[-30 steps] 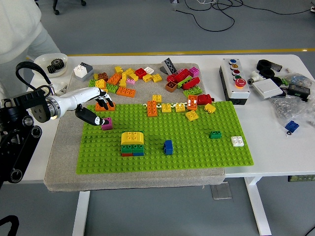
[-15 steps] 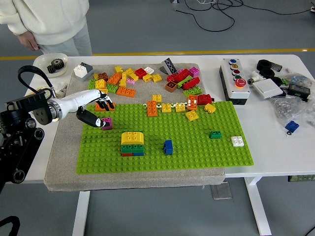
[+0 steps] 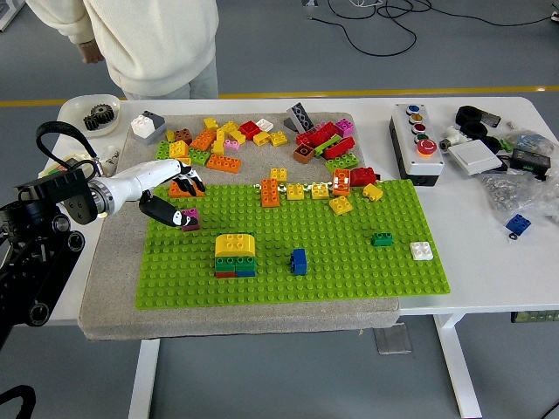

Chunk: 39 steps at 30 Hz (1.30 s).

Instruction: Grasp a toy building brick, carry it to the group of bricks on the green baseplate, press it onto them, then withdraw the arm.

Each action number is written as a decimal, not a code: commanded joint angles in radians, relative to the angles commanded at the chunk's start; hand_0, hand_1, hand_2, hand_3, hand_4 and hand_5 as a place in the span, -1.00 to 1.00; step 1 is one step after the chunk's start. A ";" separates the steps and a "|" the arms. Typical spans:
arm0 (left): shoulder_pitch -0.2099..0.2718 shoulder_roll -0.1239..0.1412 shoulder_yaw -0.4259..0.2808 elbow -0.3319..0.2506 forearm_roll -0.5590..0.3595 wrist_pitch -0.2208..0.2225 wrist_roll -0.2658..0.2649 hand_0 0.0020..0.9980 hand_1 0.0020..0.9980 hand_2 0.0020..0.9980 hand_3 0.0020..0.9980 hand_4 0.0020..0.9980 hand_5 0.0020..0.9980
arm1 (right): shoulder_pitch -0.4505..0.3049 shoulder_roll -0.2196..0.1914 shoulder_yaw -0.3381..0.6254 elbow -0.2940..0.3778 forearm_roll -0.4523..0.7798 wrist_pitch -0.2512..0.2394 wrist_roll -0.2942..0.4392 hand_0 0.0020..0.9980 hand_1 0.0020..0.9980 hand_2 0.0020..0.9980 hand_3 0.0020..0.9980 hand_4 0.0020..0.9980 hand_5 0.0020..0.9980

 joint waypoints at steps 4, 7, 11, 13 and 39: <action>0.003 0.003 0.007 0.014 0.000 0.016 -0.005 0.75 0.41 0.31 0.35 0.79 -0.59 | 0.000 0.000 0.000 0.000 0.000 0.000 0.000 0.50 0.30 0.45 0.27 0.79 -0.06; 0.003 0.006 0.013 0.025 0.000 0.025 -0.008 0.76 0.42 0.32 0.35 0.80 -0.59 | 0.000 0.001 -0.001 0.000 0.000 -0.001 0.001 0.50 0.30 0.45 0.27 0.79 -0.06; 0.005 0.006 0.015 0.032 0.000 0.032 -0.007 0.76 0.42 0.32 0.35 0.80 -0.59 | 0.001 0.001 -0.001 0.000 0.000 -0.001 0.002 0.50 0.30 0.45 0.27 0.79 -0.06; 0.006 0.004 0.015 0.036 0.000 0.038 -0.004 0.76 0.42 0.31 0.35 0.80 -0.60 | 0.000 0.001 -0.001 0.000 0.000 -0.001 0.002 0.50 0.30 0.45 0.27 0.79 -0.06; 0.017 0.000 0.034 0.077 0.000 0.105 -0.007 0.76 0.41 0.31 0.31 0.79 -0.62 | -0.001 0.003 -0.002 0.000 0.000 -0.002 0.003 0.50 0.30 0.45 0.27 0.79 -0.07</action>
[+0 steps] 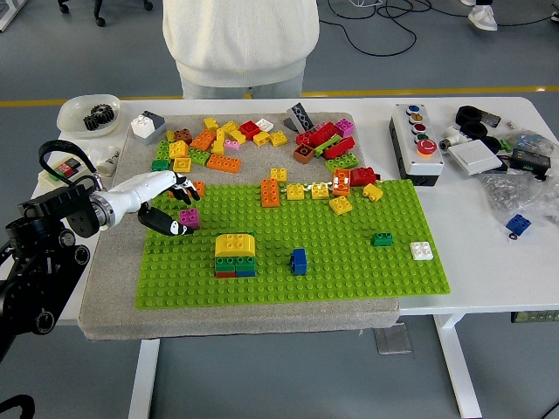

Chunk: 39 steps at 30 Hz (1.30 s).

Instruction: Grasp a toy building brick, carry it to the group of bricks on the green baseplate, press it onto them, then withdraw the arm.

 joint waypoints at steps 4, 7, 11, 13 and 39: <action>-0.001 0.000 0.006 0.007 0.000 0.011 -0.003 0.76 0.41 0.30 0.28 0.77 -0.63 | -0.001 0.000 0.000 0.000 0.000 0.000 0.000 0.50 0.30 0.45 0.27 0.79 -0.07; 0.000 -0.001 0.008 0.012 0.000 0.020 -0.004 0.76 0.41 0.30 0.28 0.77 -0.63 | -0.001 0.001 -0.001 0.000 0.000 0.001 0.000 0.50 0.30 0.45 0.27 0.79 -0.07; 0.000 -0.002 0.010 0.021 0.000 0.037 -0.006 0.76 0.41 0.29 0.26 0.74 -0.63 | -0.001 0.002 -0.003 0.000 0.000 0.003 0.000 0.50 0.30 0.45 0.27 0.79 -0.07; -0.001 -0.002 0.012 0.027 0.000 0.045 -0.007 0.76 0.41 0.29 0.26 0.74 -0.63 | -0.002 0.002 -0.004 0.000 0.000 0.004 0.000 0.50 0.30 0.45 0.27 0.79 -0.07; 0.001 -0.008 0.031 0.058 0.000 0.070 -0.019 0.76 0.39 0.22 0.13 0.55 -0.77 | -0.002 0.004 -0.007 0.000 0.000 0.006 0.003 0.50 0.30 0.45 0.27 0.80 -0.07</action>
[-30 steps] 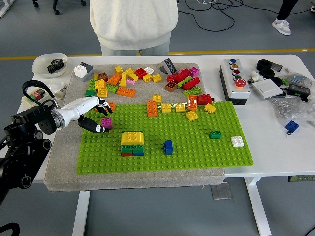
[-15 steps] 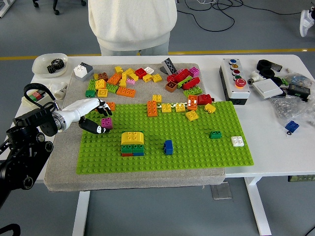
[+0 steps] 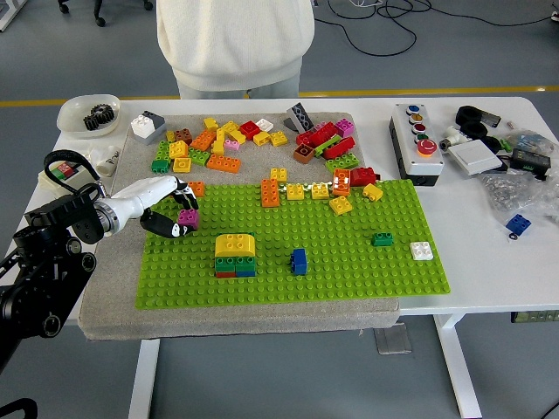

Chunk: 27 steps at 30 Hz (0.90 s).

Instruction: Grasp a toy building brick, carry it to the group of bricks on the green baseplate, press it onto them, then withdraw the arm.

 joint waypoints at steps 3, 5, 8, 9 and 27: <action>0.001 0.000 0.003 0.003 0.000 0.004 -0.003 0.76 0.39 0.22 0.13 0.55 -0.77 | 0.000 0.000 0.001 0.000 0.000 0.000 0.000 0.50 0.30 0.45 0.27 0.80 -0.07; 0.001 -0.001 0.004 0.003 0.000 0.006 -0.003 0.76 0.39 0.22 0.13 0.55 -0.77 | 0.000 0.000 0.001 0.000 0.000 0.000 0.000 0.50 0.30 0.45 0.27 0.80 -0.07; 0.001 -0.002 0.007 0.006 0.000 0.015 -0.005 0.76 0.38 0.16 0.10 0.40 -0.89 | 0.000 0.000 0.001 0.000 0.000 0.000 -0.001 0.50 0.30 0.45 0.27 0.80 -0.07; 0.000 -0.002 0.007 0.007 0.000 0.018 -0.006 0.76 0.38 0.16 0.10 0.40 -0.89 | 0.000 0.000 0.001 0.000 0.000 0.000 -0.001 0.50 0.30 0.45 0.27 0.80 -0.07; -0.005 -0.003 0.008 0.009 0.000 0.069 -0.015 0.73 0.15 0.02 0.06 0.34 -1.00 | 0.001 0.001 0.004 0.000 0.000 -0.001 -0.001 0.50 0.31 0.45 0.27 0.80 -0.07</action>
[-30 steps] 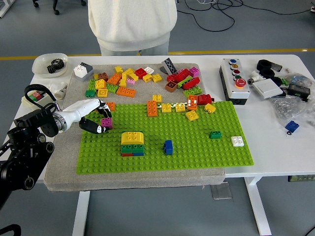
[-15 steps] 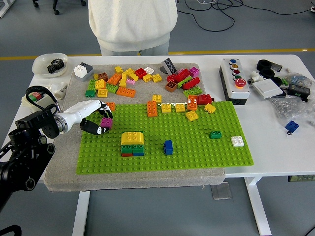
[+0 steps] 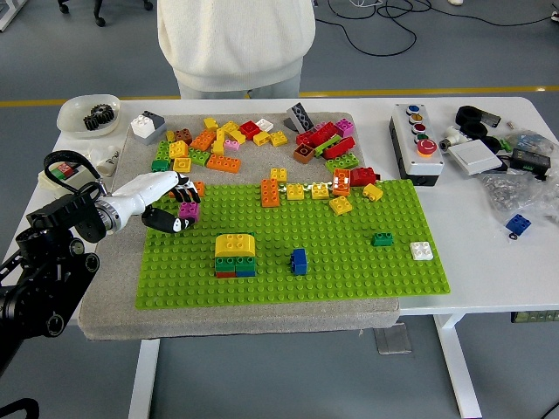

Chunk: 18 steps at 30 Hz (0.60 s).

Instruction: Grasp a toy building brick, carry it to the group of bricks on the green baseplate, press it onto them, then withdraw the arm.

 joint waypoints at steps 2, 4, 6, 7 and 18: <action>0.000 0.000 -0.003 -0.004 0.000 -0.002 0.001 0.73 0.15 0.02 0.06 0.34 -1.00 | -0.001 0.000 0.001 0.000 0.000 0.000 -0.001 0.50 0.31 0.45 0.27 0.80 -0.07; 0.000 0.001 -0.009 -0.010 0.000 -0.008 0.002 0.72 0.15 0.01 0.07 0.36 -1.00 | -0.002 0.000 0.002 0.000 0.000 0.000 -0.001 0.50 0.30 0.45 0.28 0.80 -0.07; -0.001 0.002 -0.011 -0.015 0.000 -0.010 0.003 0.72 0.15 0.01 0.07 0.36 -1.00 | -0.002 0.000 0.002 0.000 0.000 0.000 -0.001 0.50 0.30 0.45 0.28 0.80 -0.07; -0.001 0.003 -0.013 -0.019 0.000 -0.011 0.003 0.72 0.15 0.01 0.07 0.36 -1.00 | -0.002 -0.001 0.002 0.000 0.000 0.000 -0.001 0.50 0.30 0.45 0.28 0.80 -0.07; 0.011 0.010 -0.036 -0.099 0.000 -0.032 0.013 0.72 0.15 0.01 0.08 0.44 -1.00 | -0.004 -0.001 0.006 0.000 0.000 0.000 -0.002 0.50 0.30 0.45 0.27 0.80 -0.07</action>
